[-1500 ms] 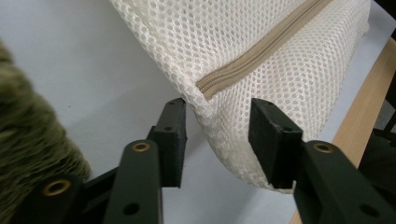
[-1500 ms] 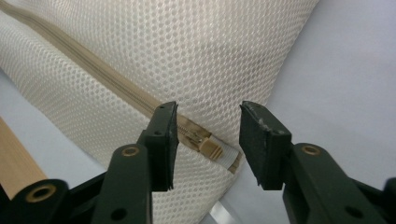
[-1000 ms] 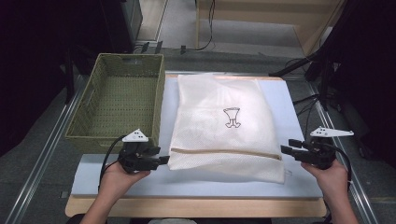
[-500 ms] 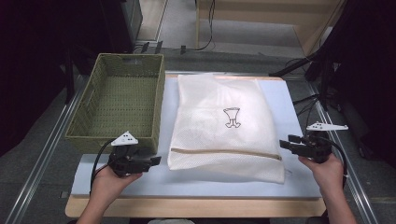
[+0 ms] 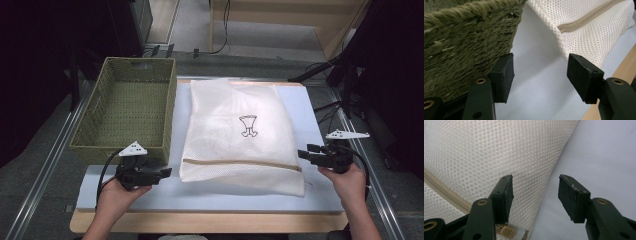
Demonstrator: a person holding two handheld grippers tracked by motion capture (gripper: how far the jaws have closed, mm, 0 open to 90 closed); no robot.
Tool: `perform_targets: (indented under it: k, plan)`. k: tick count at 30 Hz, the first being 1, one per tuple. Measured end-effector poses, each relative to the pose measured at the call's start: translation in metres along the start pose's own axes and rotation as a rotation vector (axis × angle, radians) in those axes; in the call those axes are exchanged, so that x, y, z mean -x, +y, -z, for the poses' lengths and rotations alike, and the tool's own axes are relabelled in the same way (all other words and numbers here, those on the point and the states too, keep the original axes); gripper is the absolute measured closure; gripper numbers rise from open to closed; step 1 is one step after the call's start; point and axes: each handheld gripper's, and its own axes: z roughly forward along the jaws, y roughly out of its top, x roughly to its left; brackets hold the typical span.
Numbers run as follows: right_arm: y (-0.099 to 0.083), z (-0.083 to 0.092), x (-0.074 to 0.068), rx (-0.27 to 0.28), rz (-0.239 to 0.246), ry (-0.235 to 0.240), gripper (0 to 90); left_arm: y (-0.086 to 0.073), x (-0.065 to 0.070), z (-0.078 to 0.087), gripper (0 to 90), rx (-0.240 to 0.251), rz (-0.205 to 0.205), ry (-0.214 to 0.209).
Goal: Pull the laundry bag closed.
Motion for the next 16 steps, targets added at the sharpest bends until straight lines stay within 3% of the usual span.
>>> perform_targets:
  k: [16]
  plan:
    - [0.0001,-0.0019,0.0007,-0.008,-0.008,0.001,44.0,-0.0006,-0.0008,-0.0037,38.1,-0.028,0.001,0.004]
